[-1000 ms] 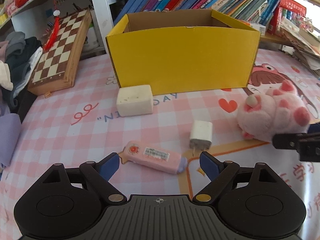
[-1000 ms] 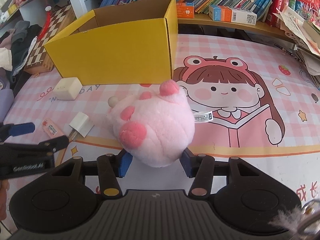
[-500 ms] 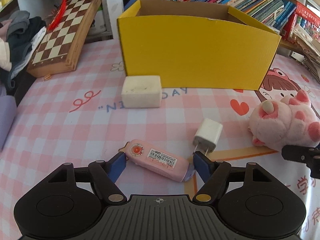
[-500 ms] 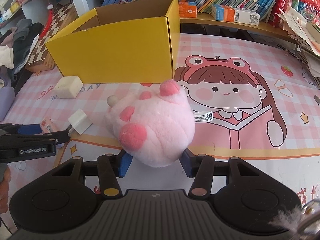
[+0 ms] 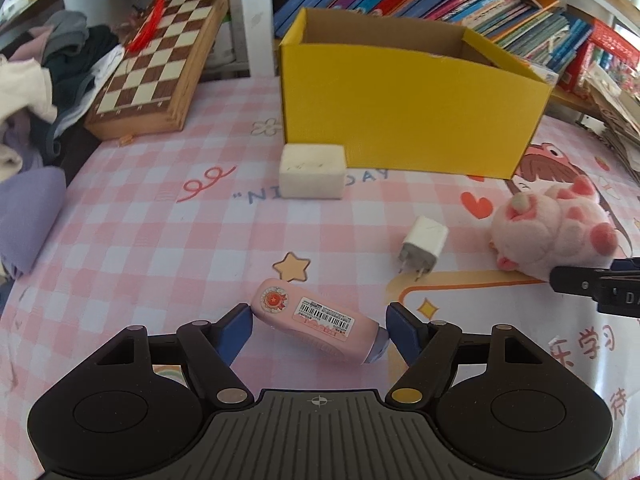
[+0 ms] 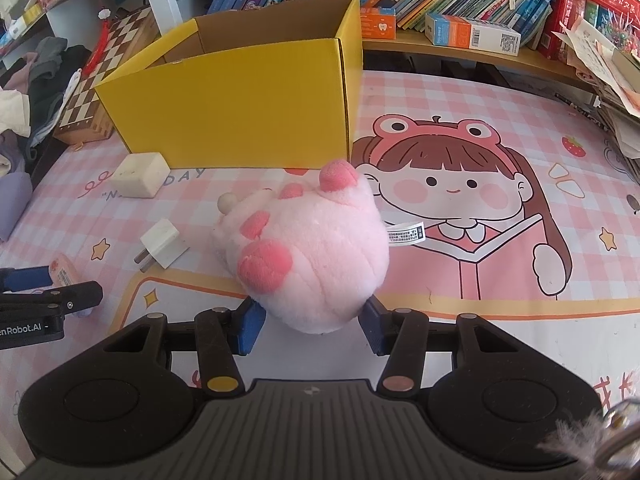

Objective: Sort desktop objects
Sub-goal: 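Close the left tool on the pink USB stick while the right tool holds the pig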

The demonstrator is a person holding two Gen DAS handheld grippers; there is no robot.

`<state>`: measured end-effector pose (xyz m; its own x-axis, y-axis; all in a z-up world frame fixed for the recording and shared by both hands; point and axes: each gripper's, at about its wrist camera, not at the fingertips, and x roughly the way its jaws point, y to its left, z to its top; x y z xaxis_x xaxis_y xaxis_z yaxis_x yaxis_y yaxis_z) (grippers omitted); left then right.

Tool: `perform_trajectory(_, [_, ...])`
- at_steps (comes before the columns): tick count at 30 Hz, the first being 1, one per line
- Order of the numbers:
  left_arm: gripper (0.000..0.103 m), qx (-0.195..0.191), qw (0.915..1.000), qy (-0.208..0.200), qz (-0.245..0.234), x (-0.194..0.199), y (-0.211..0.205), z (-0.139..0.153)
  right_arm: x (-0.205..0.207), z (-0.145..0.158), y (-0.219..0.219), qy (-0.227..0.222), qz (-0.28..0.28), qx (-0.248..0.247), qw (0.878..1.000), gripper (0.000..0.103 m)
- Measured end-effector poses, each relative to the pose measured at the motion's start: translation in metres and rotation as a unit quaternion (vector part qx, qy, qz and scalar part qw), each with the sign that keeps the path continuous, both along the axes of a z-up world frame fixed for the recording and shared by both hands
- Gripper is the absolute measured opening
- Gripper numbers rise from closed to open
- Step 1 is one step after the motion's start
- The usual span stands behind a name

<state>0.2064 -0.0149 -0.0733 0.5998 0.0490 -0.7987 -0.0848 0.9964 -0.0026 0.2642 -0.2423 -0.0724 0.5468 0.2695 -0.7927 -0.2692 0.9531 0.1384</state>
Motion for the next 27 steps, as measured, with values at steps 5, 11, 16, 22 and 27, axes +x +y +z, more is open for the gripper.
perform_trajectory(5, [0.074, 0.001, 0.9999, -0.007, -0.010, -0.001, -0.001, 0.003, -0.005, 0.005, -0.001, -0.005, -0.005, 0.000, 1.000, 0.046])
perform_trajectory(11, [0.074, 0.000, 0.9997, -0.015, -0.018, -0.007, 0.000, 0.007, -0.014, 0.009, 0.000, -0.009, -0.011, 0.003, 1.000, 0.038])
perform_trajectory(16, [0.074, -0.001, 0.9995, -0.018, -0.024, -0.014, 0.003, 0.009, -0.023, 0.011, 0.003, -0.006, -0.011, 0.000, 1.000, 0.030])
perform_trajectory(22, [0.074, -0.005, 0.9994, -0.020, -0.028, -0.019, 0.005, 0.008, -0.034, 0.007, 0.004, 0.023, -0.015, -0.006, 1.000, 0.038])
perform_trajectory(27, [0.074, -0.009, 0.9992, -0.021, -0.034, -0.021, 0.004, 0.006, -0.043, 0.018, 0.000, -0.021, -0.038, -0.032, 0.999, 0.087])
